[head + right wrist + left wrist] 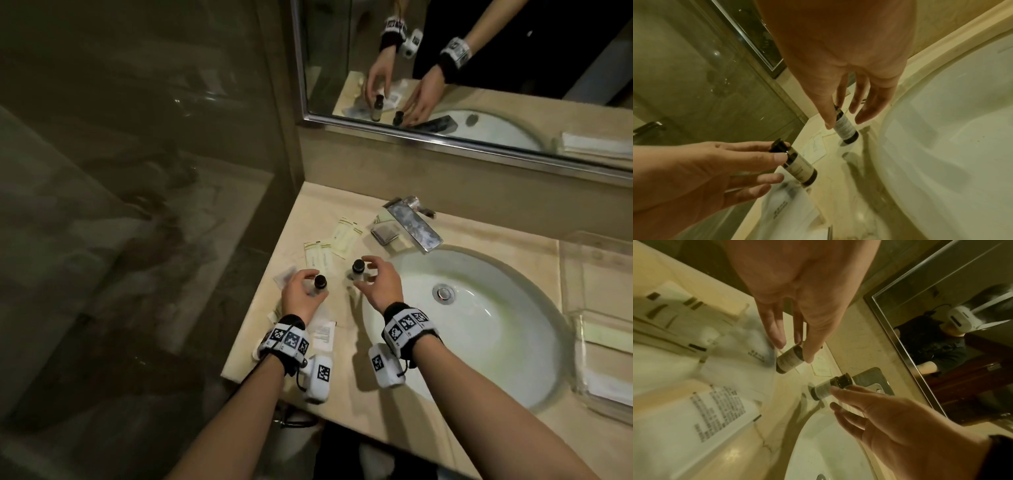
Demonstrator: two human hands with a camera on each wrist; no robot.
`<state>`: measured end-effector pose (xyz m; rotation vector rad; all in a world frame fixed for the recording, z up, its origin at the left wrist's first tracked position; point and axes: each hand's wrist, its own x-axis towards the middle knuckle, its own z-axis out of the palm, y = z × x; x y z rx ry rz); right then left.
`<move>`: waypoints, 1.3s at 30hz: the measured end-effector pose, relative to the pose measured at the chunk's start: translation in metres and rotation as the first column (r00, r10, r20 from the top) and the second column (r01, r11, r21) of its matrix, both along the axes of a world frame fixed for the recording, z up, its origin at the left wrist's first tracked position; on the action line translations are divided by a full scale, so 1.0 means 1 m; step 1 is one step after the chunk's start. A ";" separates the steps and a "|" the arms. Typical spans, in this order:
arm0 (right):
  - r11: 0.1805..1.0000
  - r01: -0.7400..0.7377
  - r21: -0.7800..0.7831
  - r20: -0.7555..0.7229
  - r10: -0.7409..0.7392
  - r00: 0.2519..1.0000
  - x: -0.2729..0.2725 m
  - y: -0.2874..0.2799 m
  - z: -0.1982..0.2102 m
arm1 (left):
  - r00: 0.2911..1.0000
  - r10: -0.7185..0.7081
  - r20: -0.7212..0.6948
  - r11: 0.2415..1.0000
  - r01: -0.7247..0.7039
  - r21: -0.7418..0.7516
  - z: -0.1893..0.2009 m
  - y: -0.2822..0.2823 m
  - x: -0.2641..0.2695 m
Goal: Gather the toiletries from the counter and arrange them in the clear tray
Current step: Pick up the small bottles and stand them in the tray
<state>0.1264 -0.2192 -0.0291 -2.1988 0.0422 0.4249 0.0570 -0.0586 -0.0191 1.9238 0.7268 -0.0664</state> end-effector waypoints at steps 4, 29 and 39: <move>0.997 0.067 0.049 0.006 -0.067 0.998 0.002 0.003 -0.004 | 0.999 0.039 -0.005 0.999 -0.039 -0.029 -0.010 0.002 0.005; 0.624 0.329 0.709 -0.238 -0.227 0.944 -0.043 -0.247 0.071 | 0.928 -0.347 0.136 0.619 0.336 -0.710 0.076 -0.218 0.041; 0.516 0.385 0.765 -0.283 -0.267 0.921 -0.054 -0.393 0.080 | 0.900 -0.423 0.105 0.554 0.349 -0.756 0.086 -0.374 0.053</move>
